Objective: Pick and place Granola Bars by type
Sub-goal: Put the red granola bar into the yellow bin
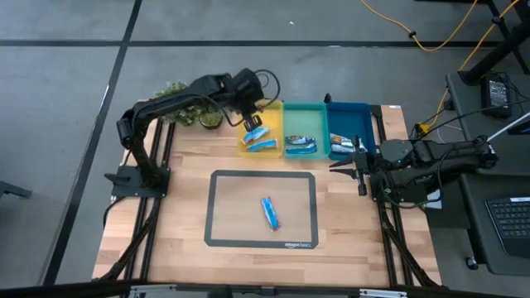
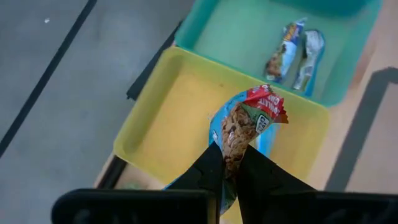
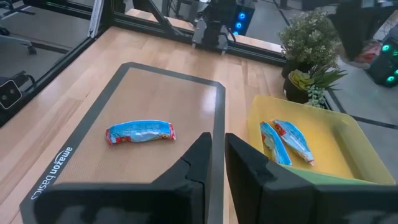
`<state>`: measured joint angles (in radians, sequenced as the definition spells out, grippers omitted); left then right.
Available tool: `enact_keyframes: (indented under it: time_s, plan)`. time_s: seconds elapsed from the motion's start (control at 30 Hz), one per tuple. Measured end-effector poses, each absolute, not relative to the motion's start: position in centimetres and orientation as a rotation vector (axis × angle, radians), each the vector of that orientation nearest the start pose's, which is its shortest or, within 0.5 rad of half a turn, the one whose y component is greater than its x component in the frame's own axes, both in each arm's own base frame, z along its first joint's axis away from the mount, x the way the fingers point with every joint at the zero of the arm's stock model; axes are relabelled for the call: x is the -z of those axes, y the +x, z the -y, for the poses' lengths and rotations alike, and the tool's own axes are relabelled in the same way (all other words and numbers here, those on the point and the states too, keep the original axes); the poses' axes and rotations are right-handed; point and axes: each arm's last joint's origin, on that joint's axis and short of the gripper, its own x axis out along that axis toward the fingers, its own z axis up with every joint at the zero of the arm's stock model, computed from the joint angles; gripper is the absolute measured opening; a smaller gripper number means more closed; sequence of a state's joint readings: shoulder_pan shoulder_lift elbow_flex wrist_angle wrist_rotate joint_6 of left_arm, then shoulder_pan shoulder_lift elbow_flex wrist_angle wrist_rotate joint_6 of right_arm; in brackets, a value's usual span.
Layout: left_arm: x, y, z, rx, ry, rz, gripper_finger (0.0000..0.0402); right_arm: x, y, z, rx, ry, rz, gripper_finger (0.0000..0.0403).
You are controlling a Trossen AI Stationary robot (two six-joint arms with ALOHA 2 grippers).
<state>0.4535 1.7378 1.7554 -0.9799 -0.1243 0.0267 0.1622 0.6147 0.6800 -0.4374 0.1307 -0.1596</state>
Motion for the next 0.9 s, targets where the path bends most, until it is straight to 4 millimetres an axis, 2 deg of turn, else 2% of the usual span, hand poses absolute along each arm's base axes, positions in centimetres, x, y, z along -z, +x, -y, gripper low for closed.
enact_keyframes:
  time_s: [0.27, 0.4, 0.57, 0.73, 0.9]
  plan:
    - [-34.6, 31.8, -19.3, -0.496, -0.156, -0.924, 0.0019, -29.6, 13.4, -1.8, -0.061, -0.213, -0.366, 0.0049]
    - [-32.6, 33.2, -20.7, -0.464, -0.101, -0.945, 0.0016, -29.6, 13.4, -1.8, -0.061, -0.214, -0.366, 0.0049]
    - [-28.4, 35.5, -23.3, -0.453, -0.095, -0.966, 0.0016, -29.6, 13.4, -1.8, -0.06, -0.214, -0.366, 0.0049]
    - [-25.7, 35.9, -24.7, -0.449, -0.132, -1.028, 0.0018, -29.6, 13.4, -1.8, -0.06, -0.212, -0.366, 0.0049]
    - [-24.2, 36.1, -25.4, -0.441, -0.153, -1.051, 0.0019, -29.6, 13.4, -1.8, -0.06, -0.211, -0.366, 0.0049]
